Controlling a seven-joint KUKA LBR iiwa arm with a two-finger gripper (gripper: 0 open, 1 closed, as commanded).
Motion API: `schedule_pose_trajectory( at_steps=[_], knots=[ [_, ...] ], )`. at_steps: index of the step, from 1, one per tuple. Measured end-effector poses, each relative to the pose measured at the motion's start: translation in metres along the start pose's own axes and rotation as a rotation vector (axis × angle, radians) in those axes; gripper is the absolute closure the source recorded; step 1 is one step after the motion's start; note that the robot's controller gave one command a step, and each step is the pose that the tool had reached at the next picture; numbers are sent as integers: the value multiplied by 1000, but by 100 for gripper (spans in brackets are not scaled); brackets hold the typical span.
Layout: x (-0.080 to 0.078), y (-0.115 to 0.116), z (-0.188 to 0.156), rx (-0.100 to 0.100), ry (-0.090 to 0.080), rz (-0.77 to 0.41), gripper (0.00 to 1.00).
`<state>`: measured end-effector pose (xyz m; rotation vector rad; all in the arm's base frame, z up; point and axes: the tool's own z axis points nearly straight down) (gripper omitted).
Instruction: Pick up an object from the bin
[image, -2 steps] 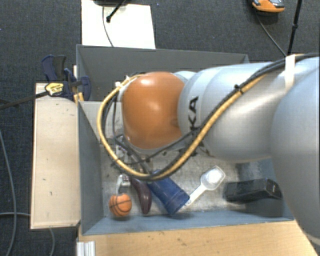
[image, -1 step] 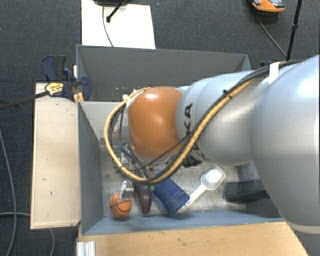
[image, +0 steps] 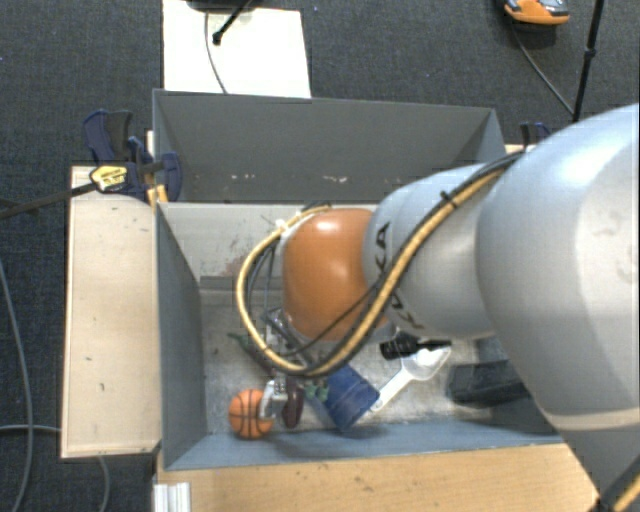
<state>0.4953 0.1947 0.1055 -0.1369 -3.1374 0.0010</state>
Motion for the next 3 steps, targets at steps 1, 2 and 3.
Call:
schedule_pose_trajectory(
  at_steps=[1, 2, 3],
  knots=[
    [13, -19, 29, -7, -15, -396, 100],
    [13, -19, 29, -7, -15, -395, 100],
    [2, -65, -101, -1, -5, -574, 100]
  ],
)
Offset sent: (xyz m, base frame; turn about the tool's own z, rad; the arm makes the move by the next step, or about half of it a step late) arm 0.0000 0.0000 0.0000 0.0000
